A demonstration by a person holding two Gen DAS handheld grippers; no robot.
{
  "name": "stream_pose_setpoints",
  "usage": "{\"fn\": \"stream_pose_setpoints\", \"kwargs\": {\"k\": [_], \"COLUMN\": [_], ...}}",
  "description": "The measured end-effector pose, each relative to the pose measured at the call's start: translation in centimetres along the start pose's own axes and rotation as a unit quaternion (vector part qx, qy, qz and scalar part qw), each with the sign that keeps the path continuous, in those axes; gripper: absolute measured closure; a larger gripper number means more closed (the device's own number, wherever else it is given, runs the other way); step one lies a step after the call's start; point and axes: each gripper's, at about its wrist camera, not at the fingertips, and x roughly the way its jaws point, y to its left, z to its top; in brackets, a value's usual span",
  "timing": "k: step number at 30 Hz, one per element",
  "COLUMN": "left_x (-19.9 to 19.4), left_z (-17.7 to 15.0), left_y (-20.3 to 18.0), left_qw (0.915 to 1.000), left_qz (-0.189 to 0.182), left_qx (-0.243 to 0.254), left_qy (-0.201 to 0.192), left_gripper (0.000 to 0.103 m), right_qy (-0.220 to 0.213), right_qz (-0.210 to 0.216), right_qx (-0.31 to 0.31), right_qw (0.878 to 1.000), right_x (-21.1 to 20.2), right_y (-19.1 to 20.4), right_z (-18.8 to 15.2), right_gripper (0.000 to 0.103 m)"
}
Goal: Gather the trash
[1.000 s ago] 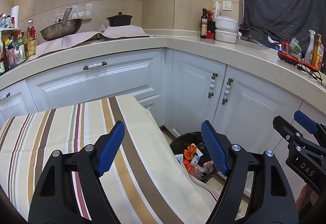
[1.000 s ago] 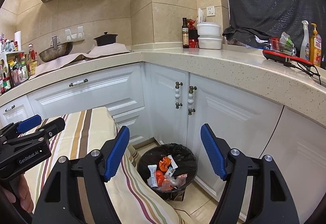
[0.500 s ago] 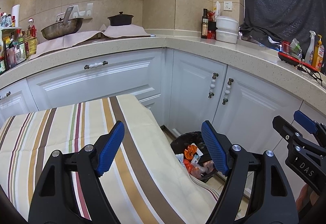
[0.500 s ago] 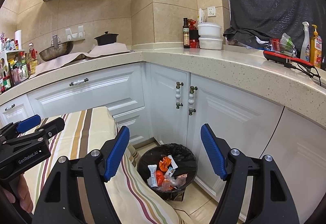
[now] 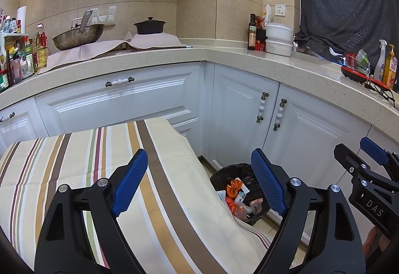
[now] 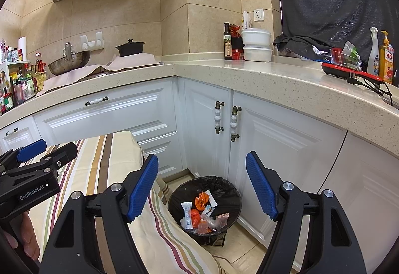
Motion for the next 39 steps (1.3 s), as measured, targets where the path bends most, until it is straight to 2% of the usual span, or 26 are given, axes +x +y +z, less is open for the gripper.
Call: {"fn": "stream_pose_setpoints", "kwargs": {"k": [17, 19, 29, 35, 39], "left_x": [-0.6, -0.6, -0.4, 0.2, 1.8], "left_z": [0.0, 0.1, -0.1, 0.0, -0.2], "left_y": [-0.3, -0.5, -0.7, -0.1, 2.2], "left_qw": [0.9998, 0.9998, 0.9999, 0.9997, 0.9987], "left_qz": [-0.001, -0.003, -0.009, 0.011, 0.037], "left_qx": [0.013, 0.017, 0.012, 0.019, 0.001], "left_qy": [-0.012, -0.012, -0.006, 0.006, 0.035], "left_gripper": [0.011, 0.006, 0.005, 0.005, 0.005], "right_qy": [-0.002, -0.002, -0.003, 0.0, 0.011], "right_qz": [0.0, 0.0, 0.0, 0.007, 0.029], "right_qx": [-0.002, -0.002, -0.002, -0.006, -0.016], "right_qw": [1.0, 1.0, 1.0, 1.0, 0.999], "right_x": [-0.4, -0.4, -0.4, -0.3, 1.2], "right_y": [0.4, 0.4, 0.4, 0.8, 2.2], "right_z": [0.3, 0.2, 0.3, 0.5, 0.9], "right_gripper": [0.031, 0.031, 0.03, 0.03, 0.026]}}
